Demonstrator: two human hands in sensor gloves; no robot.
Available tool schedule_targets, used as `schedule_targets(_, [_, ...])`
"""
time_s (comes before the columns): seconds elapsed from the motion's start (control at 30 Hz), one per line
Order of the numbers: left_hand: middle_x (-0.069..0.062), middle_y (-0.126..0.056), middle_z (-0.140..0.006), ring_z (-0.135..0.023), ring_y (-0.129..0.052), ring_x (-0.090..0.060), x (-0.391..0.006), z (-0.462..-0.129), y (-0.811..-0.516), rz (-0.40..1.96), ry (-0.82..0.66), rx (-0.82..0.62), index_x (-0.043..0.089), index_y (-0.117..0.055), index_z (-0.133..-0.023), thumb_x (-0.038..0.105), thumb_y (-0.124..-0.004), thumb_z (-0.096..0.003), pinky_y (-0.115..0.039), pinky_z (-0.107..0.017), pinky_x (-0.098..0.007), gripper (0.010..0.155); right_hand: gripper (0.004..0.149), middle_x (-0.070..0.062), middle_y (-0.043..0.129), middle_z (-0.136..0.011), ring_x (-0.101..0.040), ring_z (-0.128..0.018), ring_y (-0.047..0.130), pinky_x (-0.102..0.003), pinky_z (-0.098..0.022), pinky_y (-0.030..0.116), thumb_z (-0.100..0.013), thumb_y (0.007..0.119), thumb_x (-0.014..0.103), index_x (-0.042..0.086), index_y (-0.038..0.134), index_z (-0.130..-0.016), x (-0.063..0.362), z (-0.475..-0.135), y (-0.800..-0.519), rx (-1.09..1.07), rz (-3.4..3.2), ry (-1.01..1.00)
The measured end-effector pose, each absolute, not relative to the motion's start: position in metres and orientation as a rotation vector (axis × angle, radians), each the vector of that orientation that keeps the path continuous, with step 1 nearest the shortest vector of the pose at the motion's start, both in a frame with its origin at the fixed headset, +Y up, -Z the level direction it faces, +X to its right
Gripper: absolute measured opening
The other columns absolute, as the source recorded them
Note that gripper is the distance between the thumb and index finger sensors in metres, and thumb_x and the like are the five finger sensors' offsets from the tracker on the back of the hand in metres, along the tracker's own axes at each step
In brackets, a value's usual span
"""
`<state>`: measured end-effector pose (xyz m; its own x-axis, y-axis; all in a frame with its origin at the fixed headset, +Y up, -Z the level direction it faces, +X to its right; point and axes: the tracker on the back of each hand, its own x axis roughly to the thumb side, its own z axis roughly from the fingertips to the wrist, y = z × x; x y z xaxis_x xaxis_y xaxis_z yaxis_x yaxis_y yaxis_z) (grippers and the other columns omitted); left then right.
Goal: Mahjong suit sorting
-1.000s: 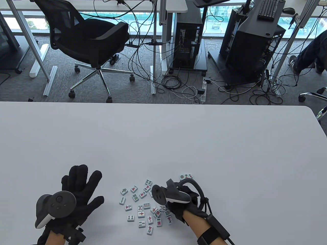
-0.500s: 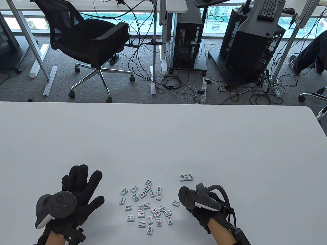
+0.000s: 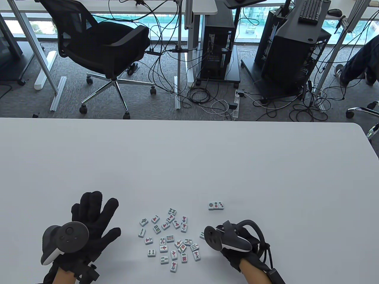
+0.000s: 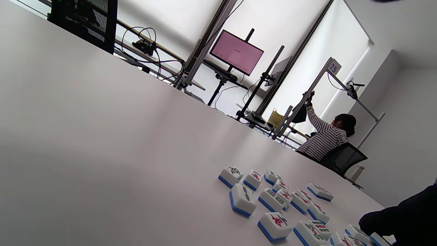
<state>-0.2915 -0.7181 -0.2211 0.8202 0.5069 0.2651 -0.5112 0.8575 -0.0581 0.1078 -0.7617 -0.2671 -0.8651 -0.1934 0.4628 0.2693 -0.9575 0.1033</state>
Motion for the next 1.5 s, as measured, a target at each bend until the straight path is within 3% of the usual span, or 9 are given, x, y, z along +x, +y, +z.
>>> schedule_targets(0.33, [0.018,0.014,-0.111,-0.106,0.020,-0.015,-0.292,-0.221,-0.718,0.544,-0.279,0.017,0.046,-0.021,-0.111,0.076,-0.054,-0.0452,0.009,-0.071,-0.055,0.080,0.060,0.001,0.099,-0.031,-0.008,-0.003,0.087,-0.025,-0.001,0.080,-0.035,0.087,0.037,0.007,0.077,-0.086,0.106,-0.265,-0.761,-0.614,-2.784,-0.273])
schedule_targets(0.5, [0.018,0.014,-0.111,-0.106,0.021,-0.015,-0.292,-0.221,-0.718,0.545,-0.280,0.020,0.046,-0.021,-0.111,0.076,-0.054,-0.0451,0.009,-0.071,-0.055,0.080,0.060,-0.001,0.100,-0.033,-0.010,-0.005,0.088,-0.026,-0.003,0.081,-0.036,0.085,0.039,0.008,0.077,-0.087,0.091,-0.252,-0.748,-0.709,-2.873,-0.171])
schedule_targets(0.57, [0.018,0.014,-0.111,-0.106,0.021,-0.015,-0.292,-0.221,-0.718,0.543,-0.280,0.019,0.046,-0.021,-0.111,0.076,-0.054,-0.0450,0.009,-0.071,-0.055,0.080,0.056,-0.001,0.100,-0.033,-0.010,-0.005,0.088,-0.026,-0.002,0.081,-0.037,0.083,0.041,0.008,0.082,-0.082,0.080,-0.244,-0.744,-0.774,-2.898,-0.136])
schedule_targets(0.63, [0.018,0.014,-0.111,-0.106,0.021,-0.015,-0.292,-0.221,-0.719,0.541,-0.280,0.018,0.046,-0.021,-0.111,0.076,-0.054,-0.0451,0.010,-0.071,-0.055,0.080,0.048,0.000,0.100,-0.027,-0.009,-0.001,0.087,-0.026,0.001,0.079,-0.038,0.082,0.042,0.008,0.090,-0.070,0.066,-0.237,-0.742,-0.825,-2.913,-0.120])
schedule_targets(0.73, [0.018,0.014,-0.111,-0.106,0.021,-0.015,-0.291,-0.221,-0.719,0.540,-0.282,0.018,0.046,-0.021,-0.111,0.076,-0.054,-0.0451,0.010,-0.071,-0.055,0.080,0.046,0.001,0.099,-0.024,-0.008,0.001,0.086,-0.026,0.003,0.079,-0.037,0.082,0.044,0.007,0.092,-0.064,0.045,-0.230,-0.741,-0.875,-2.899,-0.107])
schedule_targets(1.1, [0.018,0.014,-0.111,-0.106,0.021,-0.015,-0.291,-0.220,-0.718,0.544,-0.290,0.023,0.046,-0.021,-0.111,0.076,-0.054,-0.0451,0.010,-0.071,-0.055,0.080,0.045,0.002,0.098,-0.020,-0.007,0.004,0.084,-0.025,0.004,0.078,-0.036,0.082,0.044,0.008,0.092,-0.060,0.012,-0.217,-0.757,-0.958,-2.717,-0.064])
schedule_targets(1.23, [0.018,0.014,-0.111,-0.106,0.021,-0.015,-0.291,-0.220,-0.718,0.545,-0.289,0.023,0.046,-0.021,-0.111,0.076,-0.054,-0.0451,0.010,-0.071,-0.055,0.080,0.045,0.003,0.098,-0.021,-0.007,0.003,0.084,-0.025,0.004,0.079,-0.036,0.083,0.043,0.007,0.092,-0.062,0.015,-0.209,-0.755,-0.989,-2.703,-0.111])
schedule_targets(1.5, [0.018,0.014,-0.111,-0.106,0.021,-0.015,-0.291,-0.220,-0.718,0.544,-0.286,0.022,0.046,-0.021,-0.111,0.076,-0.054,-0.0452,0.010,-0.071,-0.055,0.080,0.055,0.001,0.099,-0.025,-0.008,0.000,0.086,-0.026,0.001,0.079,-0.035,0.086,0.039,0.007,0.084,-0.080,0.017,-0.201,-0.748,-1.095,-2.724,-0.199])
